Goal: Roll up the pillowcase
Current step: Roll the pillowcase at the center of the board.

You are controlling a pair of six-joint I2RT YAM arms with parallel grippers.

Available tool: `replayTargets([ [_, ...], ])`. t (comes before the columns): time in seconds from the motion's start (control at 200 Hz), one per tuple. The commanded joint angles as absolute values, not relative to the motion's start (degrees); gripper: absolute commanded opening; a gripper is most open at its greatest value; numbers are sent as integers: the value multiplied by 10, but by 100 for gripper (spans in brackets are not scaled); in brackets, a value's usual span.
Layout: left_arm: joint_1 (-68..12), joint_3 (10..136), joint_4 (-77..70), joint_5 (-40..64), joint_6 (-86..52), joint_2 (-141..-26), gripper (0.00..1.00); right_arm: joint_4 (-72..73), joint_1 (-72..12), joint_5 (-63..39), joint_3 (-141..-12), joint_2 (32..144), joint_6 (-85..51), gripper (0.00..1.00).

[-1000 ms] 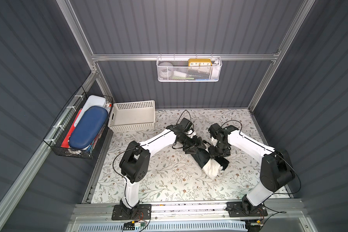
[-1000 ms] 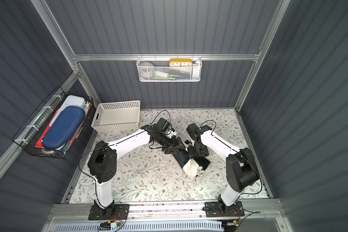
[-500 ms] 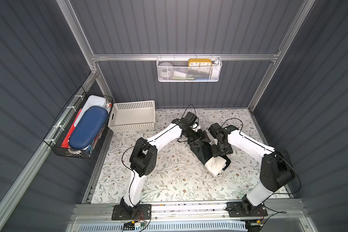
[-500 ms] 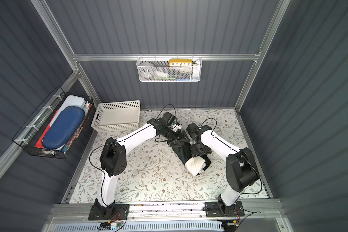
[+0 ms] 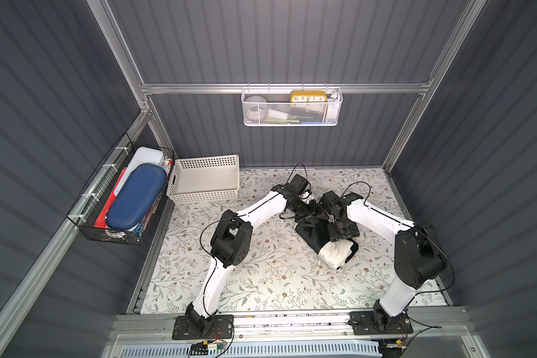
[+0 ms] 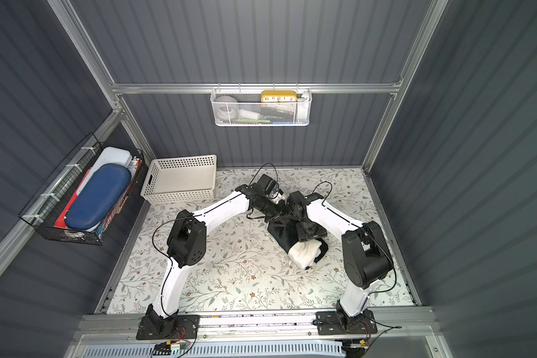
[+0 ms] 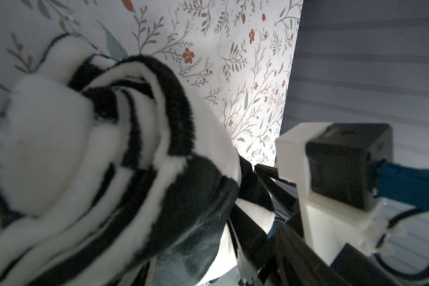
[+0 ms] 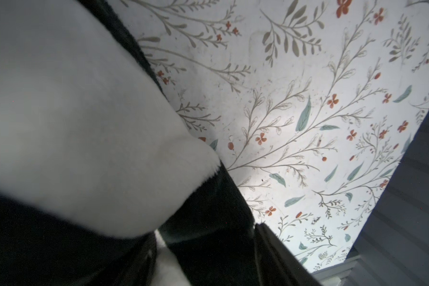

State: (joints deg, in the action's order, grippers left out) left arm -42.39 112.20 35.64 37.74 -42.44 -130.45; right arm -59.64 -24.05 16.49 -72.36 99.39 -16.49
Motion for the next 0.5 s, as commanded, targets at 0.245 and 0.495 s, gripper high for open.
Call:
replayTargets([
  [0.245,-427,1177,401,358,-416,-1355,79,-632,-235,183,-776,884,-172,65],
  [0.495,-427,1167,396,360,-418,-1351,79,-598,-240,22,-736,878,-185,4],
])
